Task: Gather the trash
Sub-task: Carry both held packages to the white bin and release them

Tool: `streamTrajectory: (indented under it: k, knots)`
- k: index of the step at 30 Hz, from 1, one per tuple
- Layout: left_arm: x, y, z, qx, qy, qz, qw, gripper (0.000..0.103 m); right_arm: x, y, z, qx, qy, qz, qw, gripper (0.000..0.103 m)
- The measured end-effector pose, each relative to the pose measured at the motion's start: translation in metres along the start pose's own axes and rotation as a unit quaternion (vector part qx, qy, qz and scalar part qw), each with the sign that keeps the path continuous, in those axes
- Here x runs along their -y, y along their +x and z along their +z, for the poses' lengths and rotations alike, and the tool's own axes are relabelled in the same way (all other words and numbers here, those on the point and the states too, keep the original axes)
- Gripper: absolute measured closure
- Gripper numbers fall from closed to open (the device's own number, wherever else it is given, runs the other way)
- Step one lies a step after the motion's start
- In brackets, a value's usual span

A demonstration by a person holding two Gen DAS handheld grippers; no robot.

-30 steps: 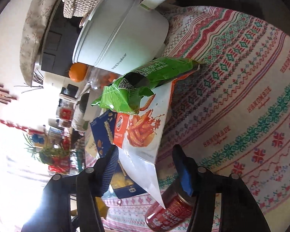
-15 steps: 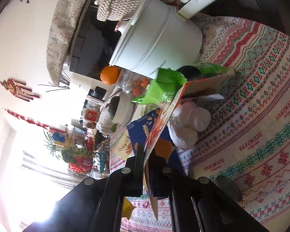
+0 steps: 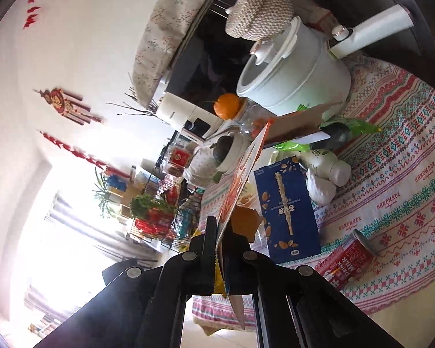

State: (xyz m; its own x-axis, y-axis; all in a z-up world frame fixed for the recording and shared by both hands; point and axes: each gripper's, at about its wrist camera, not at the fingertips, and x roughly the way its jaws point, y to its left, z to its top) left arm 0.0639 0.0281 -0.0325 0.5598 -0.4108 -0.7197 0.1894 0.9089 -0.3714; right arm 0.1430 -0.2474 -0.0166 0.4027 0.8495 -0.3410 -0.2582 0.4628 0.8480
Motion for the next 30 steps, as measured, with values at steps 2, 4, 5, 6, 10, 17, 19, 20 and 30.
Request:
streamTrajectory:
  k: [2,4,5,6,10,17,19,20,30]
  knots:
    - [0.015,0.002,-0.003,-0.005,0.022,-0.015,0.9996,0.098,-0.006,-0.016,-0.006,0.004,-0.006,0.009,1.000,0.099]
    - [0.030,0.007,-0.008,-0.018,0.040,-0.035,0.9984,0.098,-0.007,-0.035,-0.012,0.010,-0.010,0.011,1.000,0.099]
    - [0.037,0.009,-0.011,-0.023,0.048,-0.043,0.9976,0.098,-0.008,-0.047,-0.016,0.014,-0.012,0.007,1.000,0.099]
    - [0.047,0.013,-0.015,-0.032,0.059,-0.054,0.9963,0.098,-0.007,-0.058,-0.019,0.017,-0.014,0.002,1.000,0.099]
    - [0.082,0.031,-0.034,-0.072,0.099,-0.088,0.9886,0.098,0.003,-0.100,-0.034,0.017,-0.015,-0.041,0.999,0.099]
    - [0.134,0.063,-0.070,-0.131,0.165,-0.122,0.9699,0.098,0.039,-0.160,-0.072,0.005,-0.005,-0.121,0.993,0.099]
    - [0.142,0.076,-0.082,-0.147,0.178,-0.121,0.9654,0.098,0.052,-0.172,-0.085,-0.007,0.002,-0.147,0.989,0.099]
    - [0.144,0.082,-0.086,-0.153,0.183,-0.118,0.9639,0.098,0.060,-0.176,-0.091,-0.012,0.006,-0.160,0.987,0.099]
    - [0.162,0.117,-0.110,-0.166,0.233,-0.069,0.9557,0.053,0.114,-0.192,-0.121,-0.060,0.048,-0.245,0.966,0.099]
